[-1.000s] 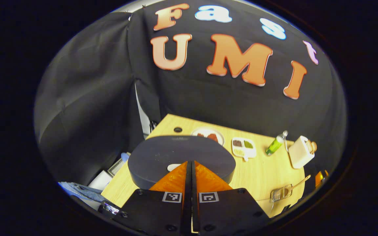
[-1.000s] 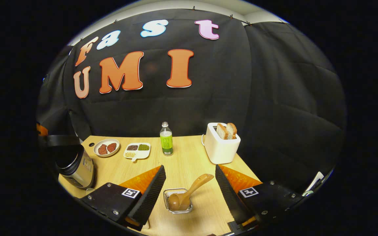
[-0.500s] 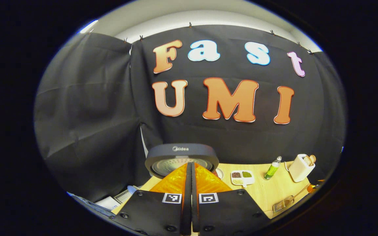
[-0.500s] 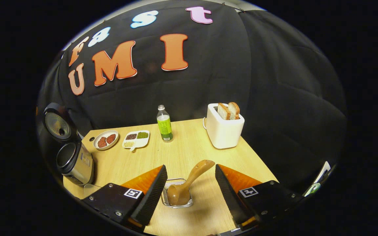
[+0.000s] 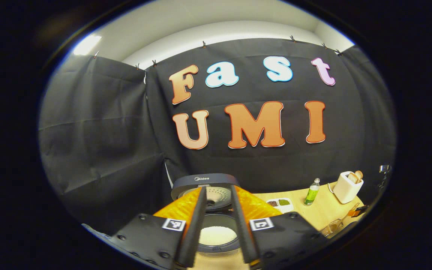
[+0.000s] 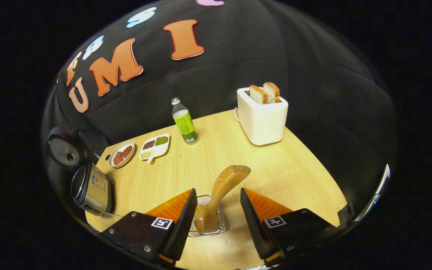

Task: Close the left gripper, press the button to open the rice cooker; take a wooden spoon from the chopstick holder with the right hand, scoop a spoonful of rice and pour it into the rice cooker, then put the wooden spoon back into the chopstick holder.

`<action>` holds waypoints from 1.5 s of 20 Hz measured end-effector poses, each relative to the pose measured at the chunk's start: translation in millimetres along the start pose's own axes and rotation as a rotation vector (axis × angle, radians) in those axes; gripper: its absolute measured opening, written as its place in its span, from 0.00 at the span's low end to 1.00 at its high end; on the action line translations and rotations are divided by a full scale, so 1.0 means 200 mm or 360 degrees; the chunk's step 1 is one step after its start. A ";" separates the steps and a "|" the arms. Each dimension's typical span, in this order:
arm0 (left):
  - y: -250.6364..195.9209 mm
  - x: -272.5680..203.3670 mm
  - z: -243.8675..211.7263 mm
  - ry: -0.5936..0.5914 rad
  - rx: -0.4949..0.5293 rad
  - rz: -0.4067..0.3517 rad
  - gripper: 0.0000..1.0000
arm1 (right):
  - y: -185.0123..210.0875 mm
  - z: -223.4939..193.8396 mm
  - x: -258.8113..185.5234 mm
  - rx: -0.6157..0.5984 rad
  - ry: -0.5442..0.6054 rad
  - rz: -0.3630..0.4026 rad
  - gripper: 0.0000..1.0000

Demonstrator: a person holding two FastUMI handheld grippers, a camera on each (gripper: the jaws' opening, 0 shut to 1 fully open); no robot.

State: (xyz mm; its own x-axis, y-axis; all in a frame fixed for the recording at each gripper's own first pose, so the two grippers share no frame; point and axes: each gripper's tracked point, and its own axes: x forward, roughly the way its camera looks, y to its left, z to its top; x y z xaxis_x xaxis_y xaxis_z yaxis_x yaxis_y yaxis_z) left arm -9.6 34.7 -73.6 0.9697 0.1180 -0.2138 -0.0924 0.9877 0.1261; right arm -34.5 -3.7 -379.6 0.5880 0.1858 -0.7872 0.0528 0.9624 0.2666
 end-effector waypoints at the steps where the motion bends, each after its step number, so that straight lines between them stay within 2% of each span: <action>1: 0.00 -0.02 0.01 -0.0018 0.0017 0.0015 0.68 | 0.01 -0.01 0.03 0.0018 0.0019 0.0014 0.72; 2: -0.01 -0.05 0.02 -0.0025 0.0035 0.0034 0.81 | 0.02 -0.02 0.06 0.0031 0.0032 0.0024 0.70; 3: -0.01 -0.06 0.01 -0.0023 0.0050 0.0052 0.84 | 0.02 -0.01 0.09 0.0048 0.0038 0.0026 0.68; 5: -0.02 -0.09 -0.02 -0.0001 0.0063 0.0071 1.00 | 0.04 -0.02 0.14 0.0087 0.0052 0.0046 0.59; 7: -0.01 -0.10 -0.03 0.0014 0.0062 0.0100 1.00 | 0.05 -0.04 0.19 0.0132 0.0070 0.0069 0.46; 8: 0.00 -0.11 -0.03 0.0013 0.0062 0.0114 1.00 | 0.05 -0.03 0.21 0.0153 0.0056 0.0075 0.51; 9: 0.01 -0.12 -0.03 0.0005 0.0061 0.0122 1.00 | 0.05 -0.04 0.23 0.0170 0.0055 0.0082 0.41; 10: 0.01 -0.13 -0.02 0.0000 0.0060 0.0127 1.00 | 0.05 -0.06 0.25 0.0183 0.0064 0.0089 0.42; 11: 0.01 -0.14 -0.02 -0.0005 0.0059 0.0132 1.00 | 0.05 -0.07 0.26 0.0196 0.0062 0.0086 0.32; 14: 0.02 -0.16 0.00 -0.0025 0.0064 0.0152 1.00 | 0.05 -0.06 0.28 0.0231 -0.0005 0.0084 0.21; 19: 0.00 -0.17 -0.02 -0.0032 0.0096 0.0156 1.00 | 0.07 -0.08 0.21 0.0260 -0.0099 0.0093 0.17; 21: -0.04 -0.16 -0.04 -0.0023 0.0082 0.0110 1.00 | 0.08 -0.10 0.17 0.0293 -0.0141 0.0108 0.17; 24: -0.05 -0.14 -0.03 -0.0055 0.0063 0.0103 1.00 | 0.06 -0.12 0.13 0.0308 -0.0192 0.0060 0.16; 27: -0.06 -0.13 -0.01 -0.0101 0.0074 0.0088 1.00 | 0.10 -0.06 0.05 0.0315 -0.0227 0.0049 0.11; 30: -0.04 -0.10 -0.04 -0.0105 0.0058 0.0056 0.86 | 0.12 0.07 -0.10 0.0270 -0.0328 -0.0003 0.11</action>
State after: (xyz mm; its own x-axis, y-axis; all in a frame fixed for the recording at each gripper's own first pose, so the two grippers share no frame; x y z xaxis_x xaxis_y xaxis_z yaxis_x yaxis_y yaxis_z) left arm -29.5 25.3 -77.4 0.9789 0.1444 -0.1443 -0.1196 0.9786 0.1677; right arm -33.1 13.5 -350.3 0.7390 0.1232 -0.6623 0.1781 0.9124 0.3684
